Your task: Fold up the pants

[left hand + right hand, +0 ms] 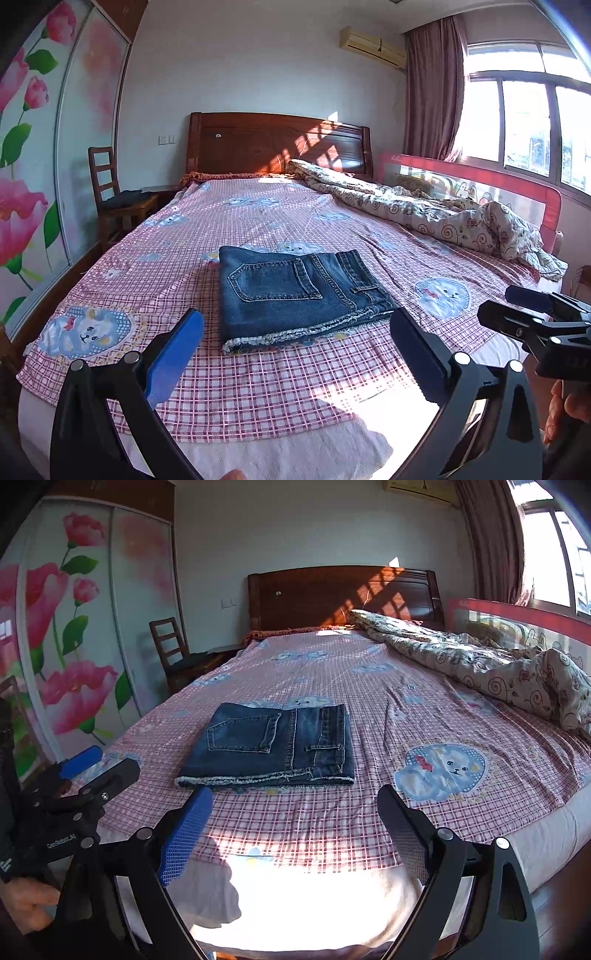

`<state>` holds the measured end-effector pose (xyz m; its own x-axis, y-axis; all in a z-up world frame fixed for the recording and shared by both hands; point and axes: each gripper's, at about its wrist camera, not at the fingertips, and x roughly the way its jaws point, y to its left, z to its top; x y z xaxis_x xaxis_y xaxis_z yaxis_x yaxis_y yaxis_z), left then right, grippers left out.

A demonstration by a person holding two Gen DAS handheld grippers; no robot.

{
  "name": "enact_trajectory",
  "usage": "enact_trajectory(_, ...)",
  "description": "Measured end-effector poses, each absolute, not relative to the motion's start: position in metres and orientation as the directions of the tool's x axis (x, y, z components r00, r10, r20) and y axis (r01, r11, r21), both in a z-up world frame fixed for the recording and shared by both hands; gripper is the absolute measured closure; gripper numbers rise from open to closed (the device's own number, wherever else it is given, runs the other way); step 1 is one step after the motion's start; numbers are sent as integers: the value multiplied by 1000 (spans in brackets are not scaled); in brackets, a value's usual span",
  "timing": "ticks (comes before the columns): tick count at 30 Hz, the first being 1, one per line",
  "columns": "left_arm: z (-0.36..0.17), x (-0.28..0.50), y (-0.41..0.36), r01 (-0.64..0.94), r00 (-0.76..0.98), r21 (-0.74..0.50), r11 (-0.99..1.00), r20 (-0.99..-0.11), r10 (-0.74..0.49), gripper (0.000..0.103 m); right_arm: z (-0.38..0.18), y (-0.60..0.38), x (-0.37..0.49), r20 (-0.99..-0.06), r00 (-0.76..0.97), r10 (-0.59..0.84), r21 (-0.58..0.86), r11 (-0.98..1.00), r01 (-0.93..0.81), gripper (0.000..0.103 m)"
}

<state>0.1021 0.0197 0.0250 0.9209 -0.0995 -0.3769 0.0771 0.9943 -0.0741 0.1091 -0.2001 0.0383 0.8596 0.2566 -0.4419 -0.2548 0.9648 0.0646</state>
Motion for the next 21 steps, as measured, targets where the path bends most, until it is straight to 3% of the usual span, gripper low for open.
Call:
enact_trajectory(10, 23, 103, 28, 140, 909, -176, 974, -367, -196, 2, 35, -193, 110, -459, 849, 262, 45, 961, -272, 13)
enact_trajectory(21, 25, 104, 19, 143, 910, -119, 983, -375, -177, 2, 34, -196, 111, -466, 845, 263, 57, 962, -268, 13)
